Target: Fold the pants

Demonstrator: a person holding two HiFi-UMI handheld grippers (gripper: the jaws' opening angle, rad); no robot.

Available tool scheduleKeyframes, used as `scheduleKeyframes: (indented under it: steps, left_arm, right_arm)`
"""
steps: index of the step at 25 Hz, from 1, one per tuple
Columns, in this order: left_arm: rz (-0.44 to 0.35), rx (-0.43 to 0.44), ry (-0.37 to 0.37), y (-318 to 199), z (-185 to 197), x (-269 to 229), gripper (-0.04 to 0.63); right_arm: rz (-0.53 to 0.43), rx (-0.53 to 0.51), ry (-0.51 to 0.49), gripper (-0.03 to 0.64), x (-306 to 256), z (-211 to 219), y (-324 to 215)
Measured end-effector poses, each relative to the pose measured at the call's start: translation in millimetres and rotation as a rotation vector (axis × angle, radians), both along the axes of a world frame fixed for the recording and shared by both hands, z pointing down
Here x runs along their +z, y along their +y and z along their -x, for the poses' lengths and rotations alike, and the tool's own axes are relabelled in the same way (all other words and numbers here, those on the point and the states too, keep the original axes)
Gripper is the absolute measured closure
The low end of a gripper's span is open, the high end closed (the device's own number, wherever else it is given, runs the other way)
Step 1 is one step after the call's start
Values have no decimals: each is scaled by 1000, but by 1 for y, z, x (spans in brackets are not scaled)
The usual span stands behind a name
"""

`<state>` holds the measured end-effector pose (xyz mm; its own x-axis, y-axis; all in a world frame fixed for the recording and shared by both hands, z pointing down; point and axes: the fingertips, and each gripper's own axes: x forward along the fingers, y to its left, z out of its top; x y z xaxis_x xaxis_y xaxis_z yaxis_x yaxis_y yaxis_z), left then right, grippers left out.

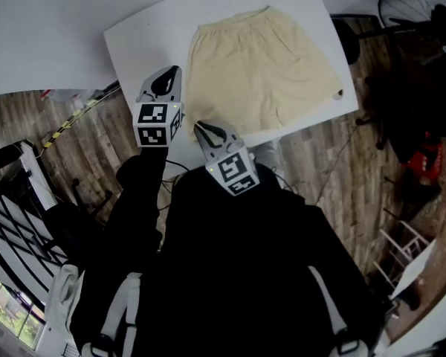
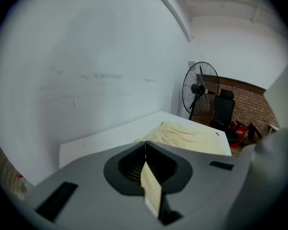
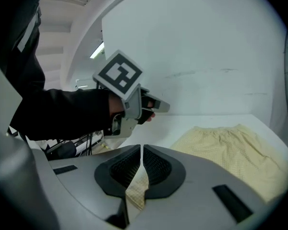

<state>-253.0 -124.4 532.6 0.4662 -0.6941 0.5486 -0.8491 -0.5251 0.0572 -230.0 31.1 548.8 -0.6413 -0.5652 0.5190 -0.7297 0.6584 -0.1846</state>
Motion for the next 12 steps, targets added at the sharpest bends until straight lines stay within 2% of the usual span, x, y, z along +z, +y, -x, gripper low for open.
scheduleKeyframes:
  steps: [6,8,12]
  left_arm:
    - [93,6,6,-22,-9,37,589]
    - [131,17,-8,-27,-12,54,584]
    - [206,41,-39,-35,-17,88,563]
  right_arm:
    - [56,-65,46,602,25,13,12]
    - [98,-106,74,545,40,19,22]
    - [171,-164,130,522,65,25,40]
